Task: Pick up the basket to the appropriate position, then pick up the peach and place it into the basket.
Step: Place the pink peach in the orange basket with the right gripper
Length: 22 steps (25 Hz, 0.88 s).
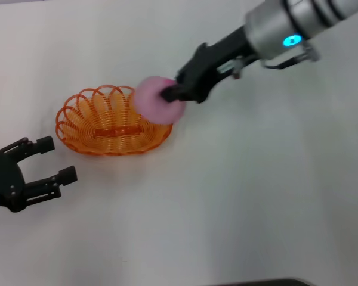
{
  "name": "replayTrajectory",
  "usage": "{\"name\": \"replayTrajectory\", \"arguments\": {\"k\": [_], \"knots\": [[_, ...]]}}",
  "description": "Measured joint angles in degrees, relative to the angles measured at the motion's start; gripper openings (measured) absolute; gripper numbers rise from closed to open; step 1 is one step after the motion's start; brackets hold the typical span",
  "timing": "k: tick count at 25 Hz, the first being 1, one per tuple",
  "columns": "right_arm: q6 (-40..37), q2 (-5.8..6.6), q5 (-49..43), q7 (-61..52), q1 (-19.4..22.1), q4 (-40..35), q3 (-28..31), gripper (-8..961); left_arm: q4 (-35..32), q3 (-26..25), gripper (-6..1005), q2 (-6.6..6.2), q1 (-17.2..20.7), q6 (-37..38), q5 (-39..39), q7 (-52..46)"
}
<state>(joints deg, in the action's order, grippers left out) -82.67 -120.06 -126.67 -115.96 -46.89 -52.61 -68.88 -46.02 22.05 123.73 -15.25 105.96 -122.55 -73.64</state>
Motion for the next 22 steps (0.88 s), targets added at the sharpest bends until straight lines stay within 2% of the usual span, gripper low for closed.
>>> {"name": "replayTrajectory", "arguments": {"k": [5, 10, 21, 22], "knots": [[9.8, -0.2, 6.2, 1.7, -3.2, 7.6, -5.7, 51, 0.7, 0.7, 884, 0.0, -0.3, -0.8, -0.1, 0.0], [14.2, -0.3, 9.1, 2.5, -6.0, 13.1, -8.9, 57, 1.1, 1.6, 884, 0.09, -0.5, -1.3, -0.1, 0.0], [15.7, -0.26, 12.9, 3.6, -6.0, 14.6, -11.3, 245, 1.6, 1.9, 884, 0.04, -1.1, -1.4, -0.1, -0.1], [15.6, -0.25, 12.9, 3.6, -6.0, 14.7, -11.3, 295, 1.6, 1.9, 884, 0.04, -1.2, -1.4, -0.1, -0.1]]}}
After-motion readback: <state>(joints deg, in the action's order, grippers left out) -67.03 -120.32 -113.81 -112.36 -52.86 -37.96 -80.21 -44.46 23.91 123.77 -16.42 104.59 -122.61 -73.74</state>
